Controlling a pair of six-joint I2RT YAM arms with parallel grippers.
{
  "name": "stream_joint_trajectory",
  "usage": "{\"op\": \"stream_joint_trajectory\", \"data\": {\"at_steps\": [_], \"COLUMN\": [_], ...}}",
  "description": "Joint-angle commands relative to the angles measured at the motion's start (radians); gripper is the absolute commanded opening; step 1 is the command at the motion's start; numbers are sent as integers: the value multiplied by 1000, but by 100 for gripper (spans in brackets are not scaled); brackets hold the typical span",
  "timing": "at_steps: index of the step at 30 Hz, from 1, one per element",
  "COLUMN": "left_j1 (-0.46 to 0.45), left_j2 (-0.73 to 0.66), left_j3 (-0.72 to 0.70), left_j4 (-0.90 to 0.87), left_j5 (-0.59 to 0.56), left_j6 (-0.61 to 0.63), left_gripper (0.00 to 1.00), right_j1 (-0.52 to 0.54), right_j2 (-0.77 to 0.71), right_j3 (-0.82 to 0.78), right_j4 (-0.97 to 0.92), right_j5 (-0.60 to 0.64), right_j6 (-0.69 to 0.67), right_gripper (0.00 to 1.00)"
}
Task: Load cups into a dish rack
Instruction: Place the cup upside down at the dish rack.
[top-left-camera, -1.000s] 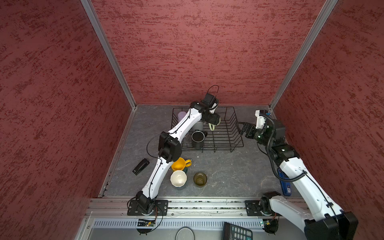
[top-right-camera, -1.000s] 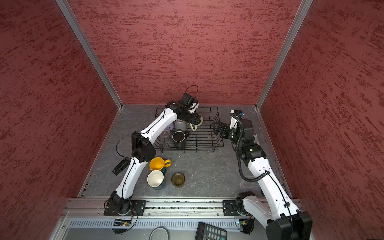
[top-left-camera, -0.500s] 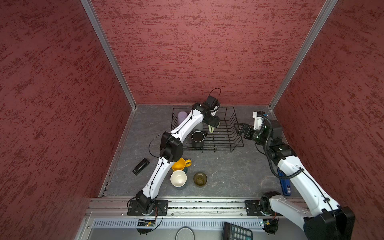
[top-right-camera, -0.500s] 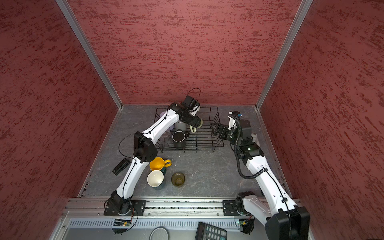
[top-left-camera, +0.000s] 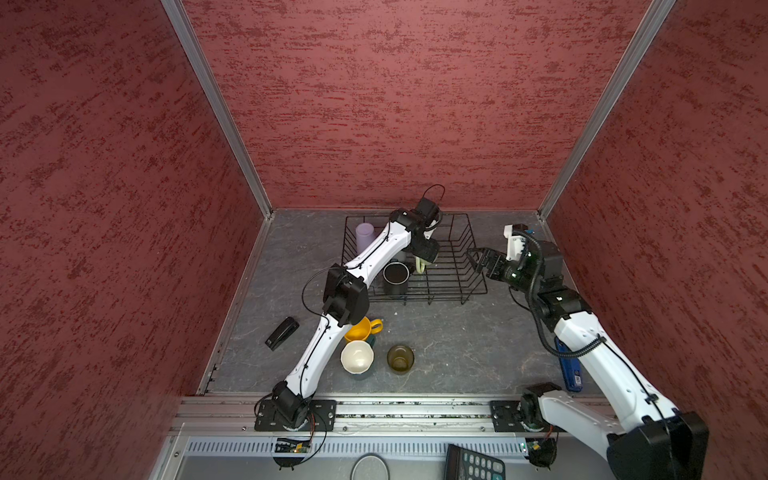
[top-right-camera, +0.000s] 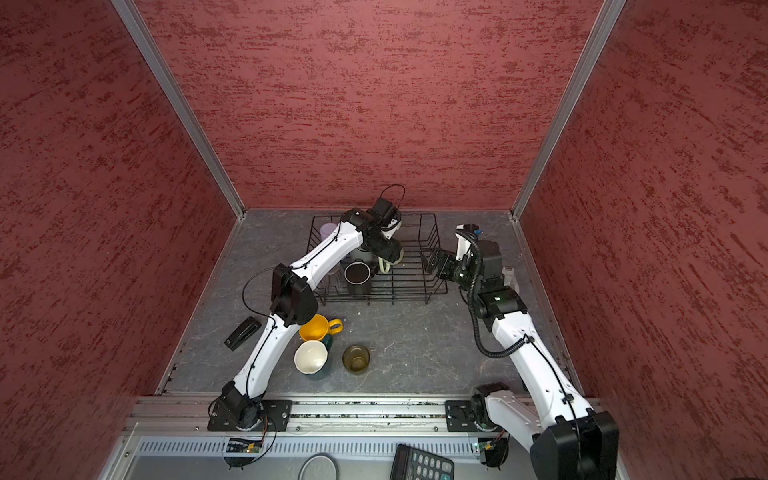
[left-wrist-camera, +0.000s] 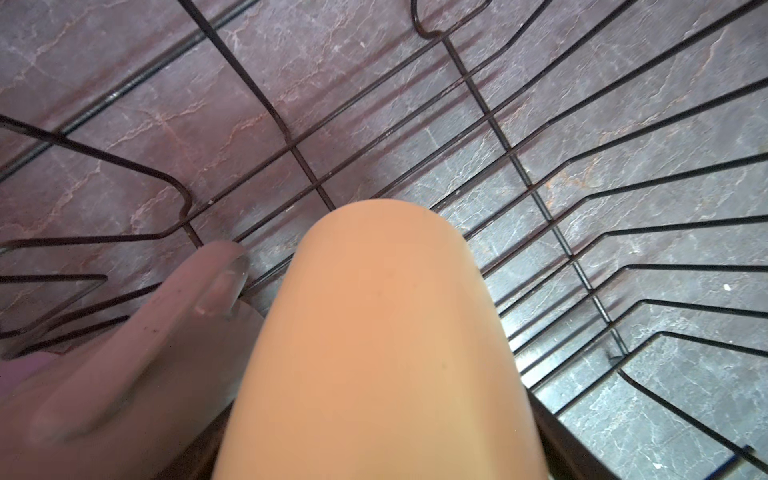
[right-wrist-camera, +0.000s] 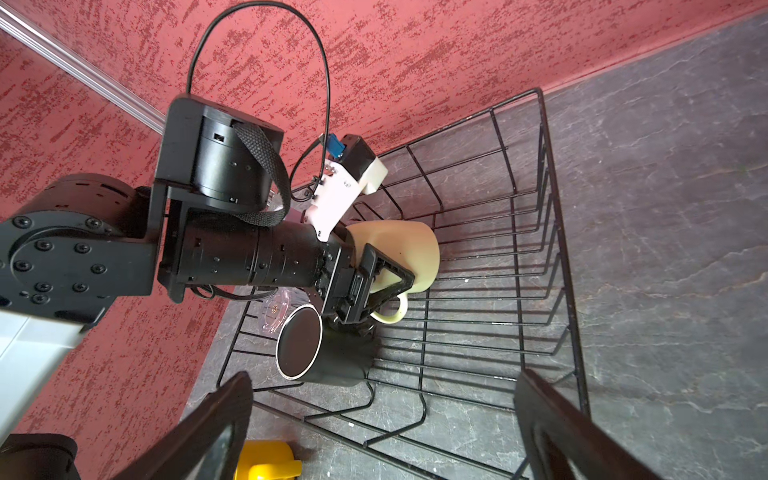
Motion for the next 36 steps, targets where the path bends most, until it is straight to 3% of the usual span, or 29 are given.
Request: {"op": "stream_joint_trajectory", "data": {"at_steps": [1, 15, 18, 36], "left_j1": [-8, -9, -8, -25], "left_j2": [5, 26, 26, 35], "left_j3": [35, 35, 35, 31], "left_j4": [18, 13, 14, 11], "left_j5": [-24, -48, -52, -40], "left_j6": [5, 0, -1, 39], "left_gripper": [17, 34, 44, 74], "right_j1": [-4, -4, -3, -4], "right_j2": [0, 1, 0, 1], "right_j3": [-4, -12, -14, -13], "right_j4": [31, 33, 34, 33], "right_j5": [-17, -15, -14, -14], "right_j6": [8, 7, 6, 3], "right_gripper": [99, 99, 99, 99]}}
